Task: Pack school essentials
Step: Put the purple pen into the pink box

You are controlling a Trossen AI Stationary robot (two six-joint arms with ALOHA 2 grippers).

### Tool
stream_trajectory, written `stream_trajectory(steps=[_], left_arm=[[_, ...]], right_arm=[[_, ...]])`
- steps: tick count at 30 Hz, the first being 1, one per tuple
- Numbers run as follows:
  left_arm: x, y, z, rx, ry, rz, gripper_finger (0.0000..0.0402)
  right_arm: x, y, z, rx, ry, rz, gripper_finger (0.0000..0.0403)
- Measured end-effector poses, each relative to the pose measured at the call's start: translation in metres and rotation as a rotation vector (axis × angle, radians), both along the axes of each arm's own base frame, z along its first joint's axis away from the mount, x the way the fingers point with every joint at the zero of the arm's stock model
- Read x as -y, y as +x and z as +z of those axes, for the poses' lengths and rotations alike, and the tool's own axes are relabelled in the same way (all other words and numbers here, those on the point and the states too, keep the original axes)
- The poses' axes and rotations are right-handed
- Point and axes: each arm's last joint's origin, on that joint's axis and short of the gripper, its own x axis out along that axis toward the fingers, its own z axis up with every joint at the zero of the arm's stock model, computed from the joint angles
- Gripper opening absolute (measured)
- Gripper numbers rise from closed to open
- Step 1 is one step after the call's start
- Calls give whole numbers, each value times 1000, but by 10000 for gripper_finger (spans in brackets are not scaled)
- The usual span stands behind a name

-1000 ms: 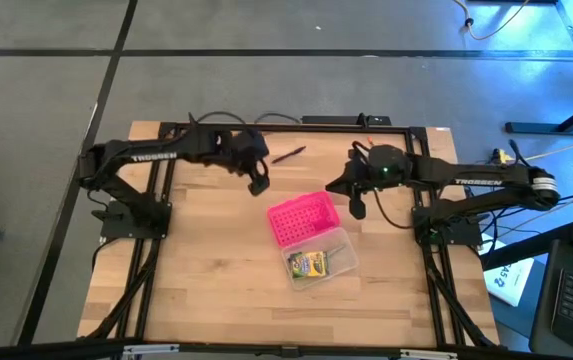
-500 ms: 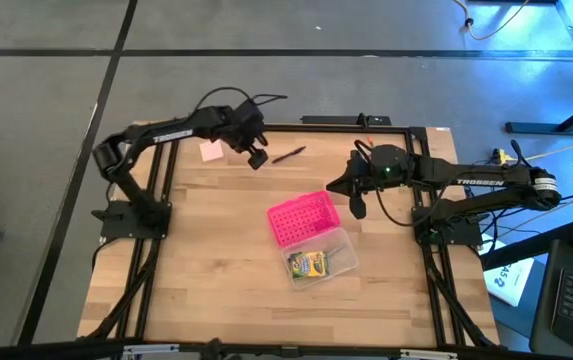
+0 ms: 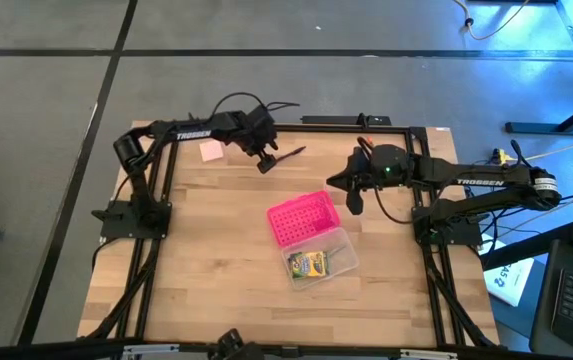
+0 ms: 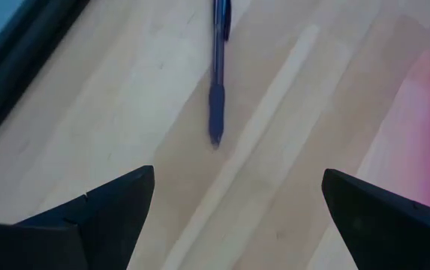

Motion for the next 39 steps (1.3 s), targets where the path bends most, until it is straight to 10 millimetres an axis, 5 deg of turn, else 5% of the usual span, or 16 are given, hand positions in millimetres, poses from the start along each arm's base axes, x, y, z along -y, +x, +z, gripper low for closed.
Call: stream_trajectory(steps=[12, 28, 39], left_arm=[[10, 14, -2, -24, 119, 8, 377], [1, 35, -56, -71, 159, -128, 360], [-3, 42, -69, -47, 178, -129, 348]], right_arm=[[2, 0, 0, 4, 41, -81, 30], [2, 0, 0, 4, 44, -86, 30], [2, 0, 0, 4, 44, -85, 30]])
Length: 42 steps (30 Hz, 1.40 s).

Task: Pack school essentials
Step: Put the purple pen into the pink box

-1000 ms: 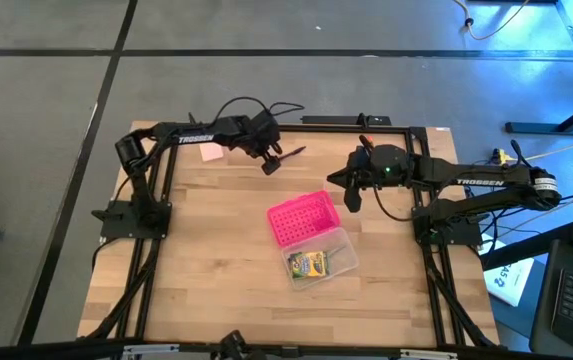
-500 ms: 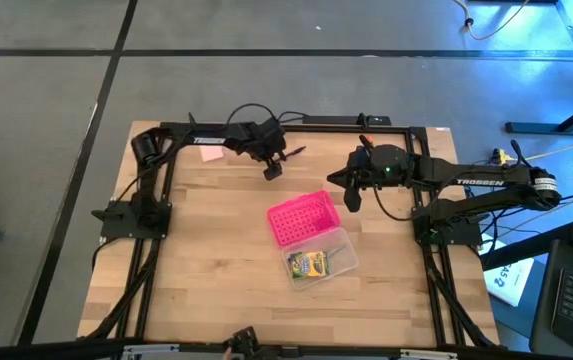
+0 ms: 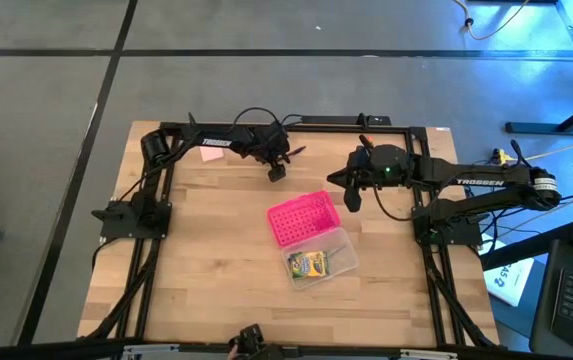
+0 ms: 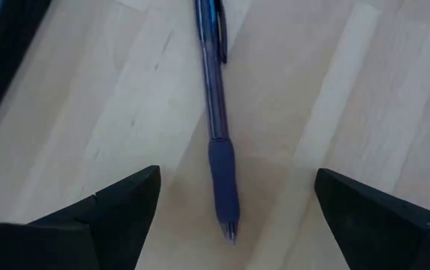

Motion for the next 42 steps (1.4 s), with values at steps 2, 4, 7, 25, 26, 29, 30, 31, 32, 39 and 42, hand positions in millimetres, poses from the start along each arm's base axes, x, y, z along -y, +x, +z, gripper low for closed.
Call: stream_trajectory(steps=[2, 4, 7, 25, 26, 29, 30, 31, 32, 39, 42], left_arm=[[0, 0, 0, 3, 2, -2, 343], [-1, 1, -1, 8, 5, -8, 336], [-1, 1, -1, 8, 10, -18, 319], [0, 1, -2, 3, 9, -20, 193], [0, 1, -2, 2, 9, -20, 186], [0, 1, -2, 1, 10, -18, 167], [0, 1, -2, 1, 10, -18, 161], [0, 1, -2, 0, 10, -18, 156], [0, 1, -2, 0, 10, -18, 150], [0, 1, -2, -1, 9, -18, 111], [0, 1, -2, -2, 9, -18, 93]], right_arm=[[0, 0, 0, 0, 0, 0, 30], [0, 0, 0, 0, -1, 1, 30], [0, 0, 0, 0, -2, 1, 30], [0, 0, 0, 0, 1, 1, 30], [0, 0, 0, 0, 1, 1, 30], [0, 0, 0, 0, 1, 1, 30], [0, 0, 0, 0, 1, 1, 30], [0, 0, 0, 0, 1, 1, 30], [0, 0, 0, 0, 1, 1, 30], [0, 0, 0, 0, -1, 1, 30], [0, 0, 0, 0, 0, 1, 30]])
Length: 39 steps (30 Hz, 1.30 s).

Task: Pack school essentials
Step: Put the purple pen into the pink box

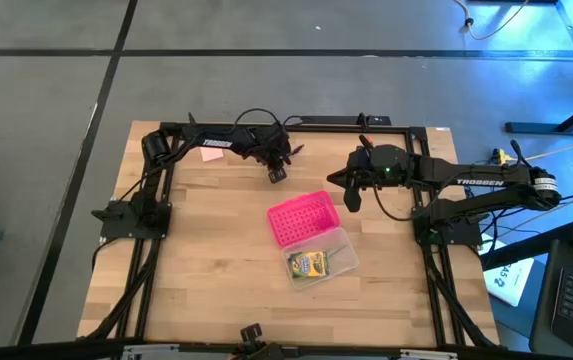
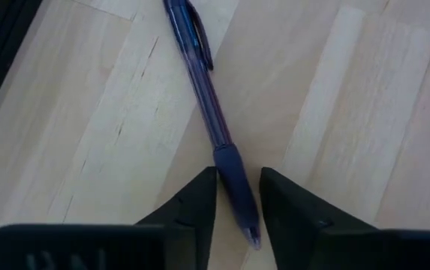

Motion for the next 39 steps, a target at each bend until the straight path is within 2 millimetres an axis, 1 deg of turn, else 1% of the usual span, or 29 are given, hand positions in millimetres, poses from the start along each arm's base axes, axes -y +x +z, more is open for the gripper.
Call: stream_trajectory(steps=[9, 13, 24, 33, 39], left_arm=[[0, 0, 0, -3, 1, 1, 34], [0, 0, 0, -3, 1, 1, 17], [0, -1, 0, -8, -3, 0, 16], [2, -5, 5, -34, -13, 10, 14], [5, -10, 13, -53, -25, 12, 14]], right_arm=[[0, 0, 0, 0, -1, 1, 30], [0, 0, 0, 0, 0, 1, 30], [0, 0, 0, 0, 2, 6, 30], [-5, 0, 0, 14, 81, 160, 30], [-6, 0, 0, 13, 88, 173, 30]])
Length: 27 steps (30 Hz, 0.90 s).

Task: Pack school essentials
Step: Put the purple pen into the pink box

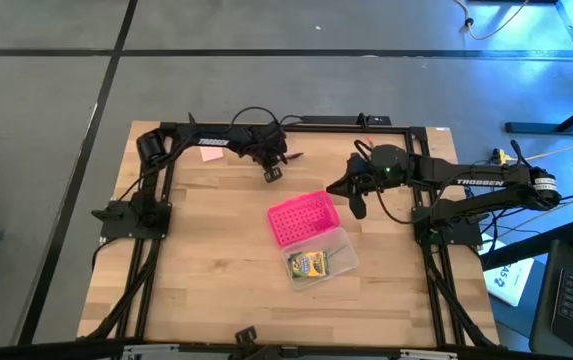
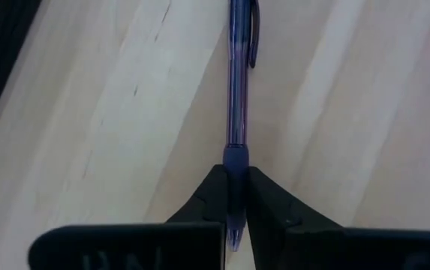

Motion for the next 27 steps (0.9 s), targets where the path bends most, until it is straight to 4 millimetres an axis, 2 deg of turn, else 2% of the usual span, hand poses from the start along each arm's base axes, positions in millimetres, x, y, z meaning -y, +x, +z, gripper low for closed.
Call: stream_trajectory(steps=[6, 12, 20, 27], left_arm=[[7, -4, 14, -7, -21, 14, 14], [24, -7, 34, -18, -19, 19, 14], [61, -4, 55, -10, -54, 4, 14], [102, 6, 60, -9, -92, -28, 14]], right_arm=[[0, 0, 0, -4, -1, 1, 30], [1, -1, -1, -13, -28, -41, 30], [2, -1, -2, -27, -45, -74, 30], [2, -3, -4, -54, -43, -73, 30]])
